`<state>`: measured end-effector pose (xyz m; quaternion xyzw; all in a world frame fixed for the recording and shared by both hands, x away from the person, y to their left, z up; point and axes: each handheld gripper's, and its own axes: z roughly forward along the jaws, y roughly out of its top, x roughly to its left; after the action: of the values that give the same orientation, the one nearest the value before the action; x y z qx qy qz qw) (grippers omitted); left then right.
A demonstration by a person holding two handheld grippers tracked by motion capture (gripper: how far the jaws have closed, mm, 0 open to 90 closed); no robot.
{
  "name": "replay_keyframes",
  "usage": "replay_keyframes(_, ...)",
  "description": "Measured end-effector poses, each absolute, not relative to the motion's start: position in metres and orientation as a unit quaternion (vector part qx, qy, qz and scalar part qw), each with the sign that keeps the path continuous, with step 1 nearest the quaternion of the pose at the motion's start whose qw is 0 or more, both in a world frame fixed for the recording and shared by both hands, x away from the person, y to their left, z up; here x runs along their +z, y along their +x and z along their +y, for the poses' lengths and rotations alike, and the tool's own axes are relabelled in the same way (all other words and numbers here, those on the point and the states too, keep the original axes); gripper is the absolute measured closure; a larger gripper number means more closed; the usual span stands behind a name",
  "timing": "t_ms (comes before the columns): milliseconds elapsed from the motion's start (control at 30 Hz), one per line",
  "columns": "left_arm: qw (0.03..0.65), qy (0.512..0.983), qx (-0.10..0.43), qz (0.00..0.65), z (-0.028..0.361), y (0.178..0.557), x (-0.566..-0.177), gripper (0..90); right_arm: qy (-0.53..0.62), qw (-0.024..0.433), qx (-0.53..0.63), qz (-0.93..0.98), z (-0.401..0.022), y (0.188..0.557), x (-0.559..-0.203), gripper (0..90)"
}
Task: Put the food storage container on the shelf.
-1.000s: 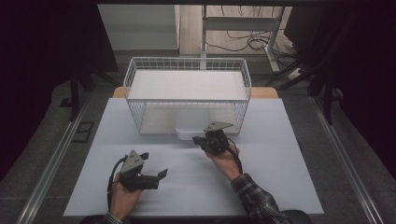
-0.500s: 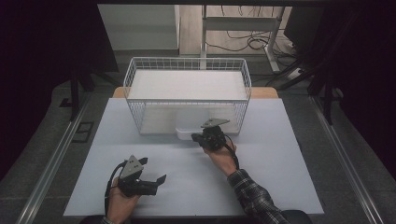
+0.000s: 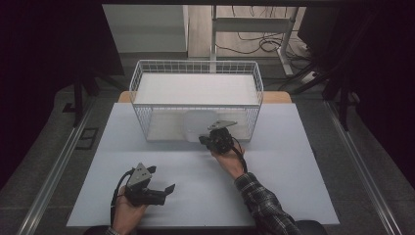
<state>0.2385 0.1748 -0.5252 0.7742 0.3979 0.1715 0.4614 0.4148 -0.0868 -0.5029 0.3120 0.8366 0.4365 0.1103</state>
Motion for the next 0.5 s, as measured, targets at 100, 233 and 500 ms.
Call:
replay_keyframes(100,0.462,0.774,0.171,0.398,0.175,0.239,-0.525,4.5,0.313,0.117,0.435,0.836,-0.086,0.420,-0.502,89.1)
replay_keyframes(233,0.462,0.775,0.169,0.397,0.174,0.239,-0.525,4.5,0.315,0.121,0.436,0.835,-0.085,0.425,-0.502,89.1)
replay_keyframes(500,0.464,0.773,0.164,0.400,0.175,0.240,-0.526,4.5,0.322,0.126,0.436,0.831,-0.083,0.435,-0.502,89.1)
